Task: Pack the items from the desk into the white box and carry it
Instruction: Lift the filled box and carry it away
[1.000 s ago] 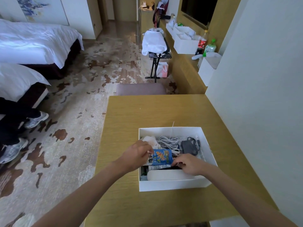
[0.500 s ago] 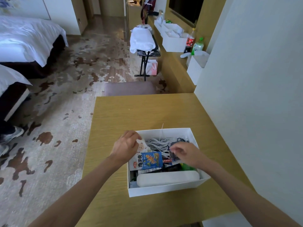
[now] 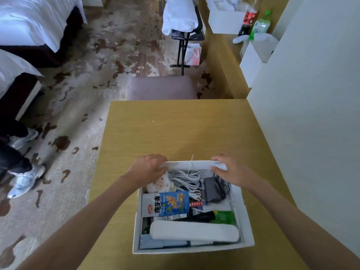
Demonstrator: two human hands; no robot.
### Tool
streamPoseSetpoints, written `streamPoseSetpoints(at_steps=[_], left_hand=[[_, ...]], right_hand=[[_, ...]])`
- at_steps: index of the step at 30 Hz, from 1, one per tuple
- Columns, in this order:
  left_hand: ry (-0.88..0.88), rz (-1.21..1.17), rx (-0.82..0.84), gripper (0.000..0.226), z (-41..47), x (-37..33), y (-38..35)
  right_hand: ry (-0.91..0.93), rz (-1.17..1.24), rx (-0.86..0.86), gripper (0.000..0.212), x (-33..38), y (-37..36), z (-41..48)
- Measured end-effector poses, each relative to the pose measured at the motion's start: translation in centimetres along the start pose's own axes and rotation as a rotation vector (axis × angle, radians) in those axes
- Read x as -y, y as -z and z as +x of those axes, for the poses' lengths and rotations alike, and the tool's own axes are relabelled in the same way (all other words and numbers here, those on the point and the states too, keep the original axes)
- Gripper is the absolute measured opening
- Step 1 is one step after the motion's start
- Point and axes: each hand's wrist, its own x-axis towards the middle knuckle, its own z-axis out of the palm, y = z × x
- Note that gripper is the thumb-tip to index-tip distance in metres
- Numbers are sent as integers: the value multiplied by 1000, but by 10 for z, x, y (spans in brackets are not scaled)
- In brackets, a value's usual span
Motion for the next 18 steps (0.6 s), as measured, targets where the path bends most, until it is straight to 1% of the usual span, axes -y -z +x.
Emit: streamPoseSetpoints(at_steps=[2, 3, 5, 8, 10, 11, 13, 16, 18], left_hand=[[1, 16, -1, 21, 3, 5, -3], [0, 20, -6, 22, 4, 7, -5], [-23, 33, -20, 21, 6, 9, -7], [-54, 34, -39, 14, 9, 9, -8], [-55, 36, -39, 19, 9, 9, -7], [-53, 34, -32, 24, 9, 8, -7], [-47, 10, -22, 28, 8, 8, -7], [-28, -12, -2, 28, 7, 8, -6], [-13, -18, 4, 26, 7, 7, -5]], right_hand=[[-31, 10, 73, 45, -12, -2, 12], [-14, 6, 75, 43, -17, -2, 17], [76, -8, 52, 30, -28, -4, 27], [192, -65, 49, 45, -34, -7, 38], [239, -104, 34, 49, -34, -8, 41], [243, -108, 33, 49, -34, -9, 42], [210, -91, 83, 47, -34, -8, 43], [177, -95, 181, 40, -32, -5, 46], [181, -102, 206, 36, -32, -5, 47]])
